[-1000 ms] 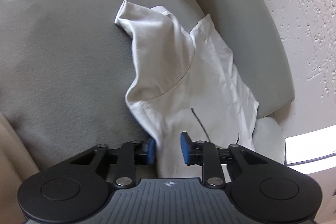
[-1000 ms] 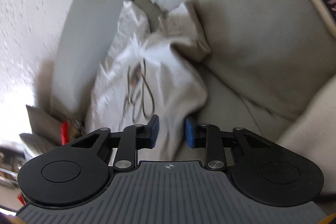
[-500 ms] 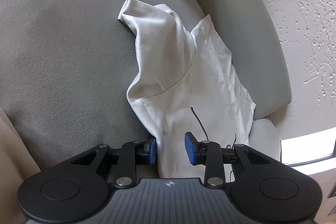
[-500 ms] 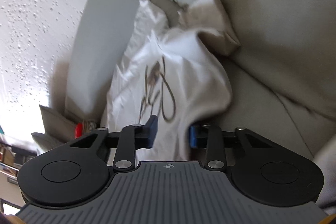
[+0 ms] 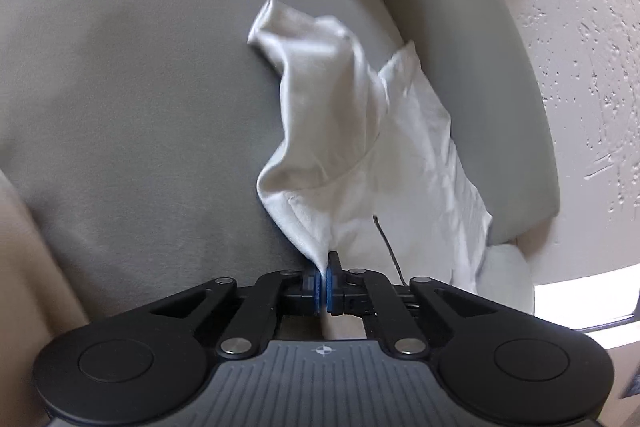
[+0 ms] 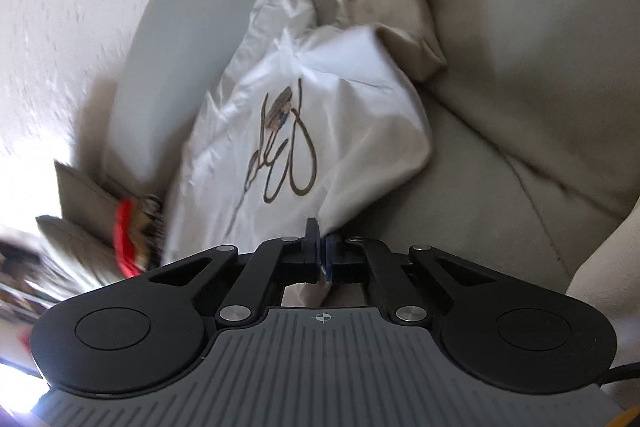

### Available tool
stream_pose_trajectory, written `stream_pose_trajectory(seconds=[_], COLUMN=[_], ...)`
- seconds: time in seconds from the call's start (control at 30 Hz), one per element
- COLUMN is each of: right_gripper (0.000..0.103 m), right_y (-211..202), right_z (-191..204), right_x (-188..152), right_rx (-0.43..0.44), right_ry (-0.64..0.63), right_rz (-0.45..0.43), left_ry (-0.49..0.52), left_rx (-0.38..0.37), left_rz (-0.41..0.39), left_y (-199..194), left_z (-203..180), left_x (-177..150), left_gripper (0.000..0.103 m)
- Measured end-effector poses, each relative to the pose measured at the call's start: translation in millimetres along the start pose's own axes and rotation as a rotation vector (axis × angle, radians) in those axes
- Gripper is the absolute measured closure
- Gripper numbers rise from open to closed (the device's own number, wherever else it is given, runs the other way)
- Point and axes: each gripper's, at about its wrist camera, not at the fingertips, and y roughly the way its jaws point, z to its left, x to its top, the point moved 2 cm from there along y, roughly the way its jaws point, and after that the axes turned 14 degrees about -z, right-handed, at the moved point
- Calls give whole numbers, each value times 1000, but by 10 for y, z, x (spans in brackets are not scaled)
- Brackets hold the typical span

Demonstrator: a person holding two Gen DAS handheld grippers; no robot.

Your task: Fold clothes

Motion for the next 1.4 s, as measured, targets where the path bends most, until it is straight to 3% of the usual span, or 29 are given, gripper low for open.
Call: stream_pose_trajectory(seconds=[0.17, 0.37, 0.53, 0.67, 0.73, 0.77, 0.8, 0.83, 0.87, 1.03, 1.1, 1.2, 1.27, 1.4], right_gripper=[102, 102, 102, 101, 86, 73, 67, 67, 67, 67, 74, 78, 77, 74], right_y=[-185, -320, -323, -259, -304, -342, -413, -483, -551, -790, -741, -453, -245, -231], right_z=[135, 240, 220, 272, 344, 379, 413, 447, 484, 735, 842, 924, 912, 867], right_x=[39, 111, -4, -116, -129, -129, -118, -106, -98, -143, -189, -292, -413, -672], right_rx=[-41, -70, -105, -129, -130, -135, -148, -162, -172, -169, -118, -107, -140, -220], right_ry=[-43, -86, -147, -305, -380, -412, -433, -453, -475, -618, -679, -748, -803, -969], right_rz=[-9, 30, 82, 88, 91, 91, 89, 87, 80, -8, -57, -97, -83, -6], left_ry=[118, 166, 255, 320, 364, 385, 413, 451, 491, 697, 773, 887, 945, 1006], left_rx=[-2, -7, 71, 131, 157, 178, 203, 211, 216, 118, 67, 59, 80, 98], left_rz=[-33, -8, -7, 12, 2, 3, -2, -16, -32, -58, -63, -49, 20, 45], left_y=[-249, -534, -576, -464, -519, -567, -617, -695, -779, -1077, -932, -591, -355, -414], left_z=[-203, -256, -157, -94, -129, -158, -216, -266, -314, -581, -744, -915, -960, -911], left_x=[54, 97, 31, -84, -103, -103, -93, -103, -117, -348, -488, -708, -850, -1030], left_gripper=[102, 102, 102, 98, 93, 92, 83, 73, 70, 66, 64, 63, 62, 58])
